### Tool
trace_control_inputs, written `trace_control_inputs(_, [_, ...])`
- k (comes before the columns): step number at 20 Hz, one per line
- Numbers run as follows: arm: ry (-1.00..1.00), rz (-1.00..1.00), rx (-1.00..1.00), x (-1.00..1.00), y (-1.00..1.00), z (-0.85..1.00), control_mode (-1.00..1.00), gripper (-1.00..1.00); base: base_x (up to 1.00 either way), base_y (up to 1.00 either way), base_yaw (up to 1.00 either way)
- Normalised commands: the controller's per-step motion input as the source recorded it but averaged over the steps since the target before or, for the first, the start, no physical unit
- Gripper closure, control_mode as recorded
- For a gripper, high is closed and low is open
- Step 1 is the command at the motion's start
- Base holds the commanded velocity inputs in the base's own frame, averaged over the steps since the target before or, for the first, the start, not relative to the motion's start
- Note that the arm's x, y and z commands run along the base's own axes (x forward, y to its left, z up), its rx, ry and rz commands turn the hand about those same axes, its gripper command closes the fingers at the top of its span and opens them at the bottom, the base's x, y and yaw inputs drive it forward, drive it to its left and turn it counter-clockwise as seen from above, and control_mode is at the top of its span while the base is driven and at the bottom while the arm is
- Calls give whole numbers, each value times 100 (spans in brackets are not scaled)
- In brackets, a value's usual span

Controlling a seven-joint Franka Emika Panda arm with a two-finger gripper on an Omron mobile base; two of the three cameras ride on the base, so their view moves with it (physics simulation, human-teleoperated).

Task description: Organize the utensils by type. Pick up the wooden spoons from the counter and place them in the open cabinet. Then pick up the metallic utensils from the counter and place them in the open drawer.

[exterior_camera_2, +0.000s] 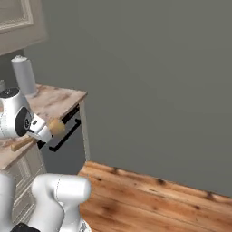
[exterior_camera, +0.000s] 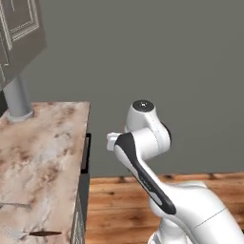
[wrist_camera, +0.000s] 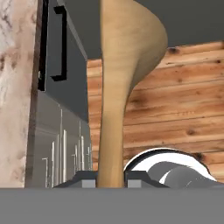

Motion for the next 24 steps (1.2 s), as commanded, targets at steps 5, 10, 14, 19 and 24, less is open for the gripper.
trace_control_inputs(5, [0, 0, 0, 0, 0, 0, 100, 100, 0, -9, -51])
trace_control_inputs(10, [0, 0, 0, 0, 0, 0, 100, 100, 7, -19, -16])
trace_control_inputs(14, [0, 0, 0, 0, 0, 0, 100, 100, 24, -53, -22])
trace_control_inputs(19, [0, 0, 0, 0, 0, 0, 100, 100, 8, -26, -84])
trace_control_inputs(24, [0, 0, 0, 0, 0, 0, 100, 100, 7, -18, -89])
